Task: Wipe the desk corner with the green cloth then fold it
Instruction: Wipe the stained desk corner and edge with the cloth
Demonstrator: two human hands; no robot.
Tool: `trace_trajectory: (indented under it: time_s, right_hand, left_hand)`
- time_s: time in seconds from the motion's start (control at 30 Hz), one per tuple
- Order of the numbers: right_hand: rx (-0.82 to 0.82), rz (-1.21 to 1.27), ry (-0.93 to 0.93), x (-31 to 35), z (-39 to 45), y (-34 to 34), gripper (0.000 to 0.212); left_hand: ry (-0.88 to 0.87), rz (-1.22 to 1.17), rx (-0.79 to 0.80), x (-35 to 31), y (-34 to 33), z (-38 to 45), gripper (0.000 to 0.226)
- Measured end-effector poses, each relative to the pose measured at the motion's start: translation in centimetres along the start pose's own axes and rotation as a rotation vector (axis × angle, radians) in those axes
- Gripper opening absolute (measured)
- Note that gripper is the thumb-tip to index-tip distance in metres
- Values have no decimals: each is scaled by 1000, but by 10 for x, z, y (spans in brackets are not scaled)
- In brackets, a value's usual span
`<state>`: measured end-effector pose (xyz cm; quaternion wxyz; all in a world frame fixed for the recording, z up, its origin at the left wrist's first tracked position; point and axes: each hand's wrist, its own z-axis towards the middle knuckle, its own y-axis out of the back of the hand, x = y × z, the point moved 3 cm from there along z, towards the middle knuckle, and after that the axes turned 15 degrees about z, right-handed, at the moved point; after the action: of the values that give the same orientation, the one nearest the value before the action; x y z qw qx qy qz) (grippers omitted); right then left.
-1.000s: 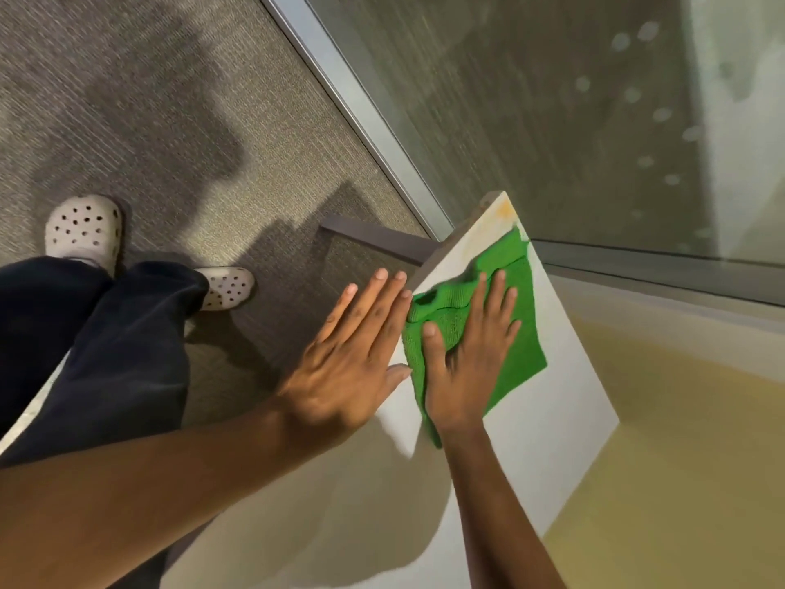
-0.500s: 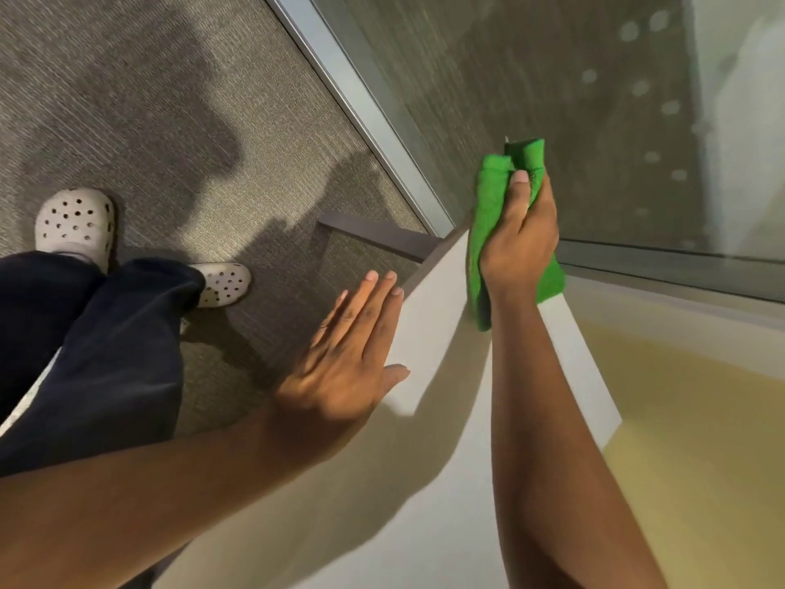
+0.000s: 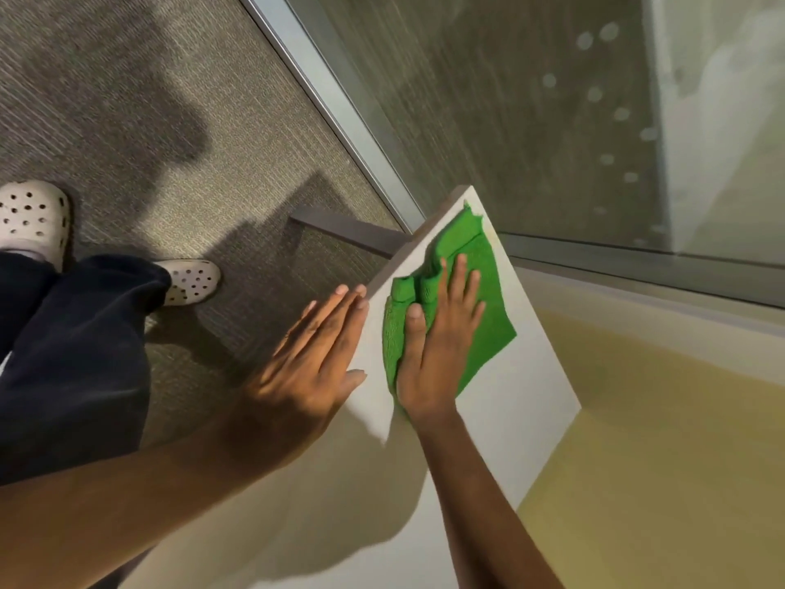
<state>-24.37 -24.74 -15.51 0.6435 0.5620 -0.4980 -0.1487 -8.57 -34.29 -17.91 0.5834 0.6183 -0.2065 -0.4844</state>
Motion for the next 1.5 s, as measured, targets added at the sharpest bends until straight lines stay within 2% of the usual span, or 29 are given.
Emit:
trace_trajectory:
  time_s: [0.13, 0.3, 0.43, 0.57, 0.73, 0.83, 0.9, 1.03, 1.2, 1.5]
  right_hand:
    - [18, -25, 66, 2, 48, 5, 60]
    - [-171, -7, -36, 1, 113, 20, 52]
    - [-272, 60, -80, -9, 104, 24, 42]
    - [-343, 55, -273, -45, 70, 41, 46]
    - [-497, 73, -561, -62, 78, 60, 51]
    - [-463, 80, -422, -34, 90, 43, 61]
    - [-377, 72, -296, -13, 91, 26, 57]
    - [-180, 66, -110, 11, 49, 1, 58]
    - [-3, 67, 20, 8, -13, -4, 61]
    - [98, 22, 202, 2, 80, 15, 55]
  left_hand:
    - [-36, 36, 7, 0, 1, -1, 79]
    - [-97, 177, -117, 6, 21, -2, 71]
    - [-156, 173, -154, 9, 28, 1, 69]
    - [-147, 243, -172, 7, 31, 3, 68]
    - [-152, 324, -111, 9, 11, 1, 73]
    - [-125, 411, -91, 8, -1, -4, 75]
    - [-119, 406, -93, 8, -7, -8, 76]
    - [-134, 315, -50, 9, -10, -6, 77]
    - [-119, 144, -9, 6, -4, -2, 76]
    - [-130, 256, -78, 9, -3, -6, 75]
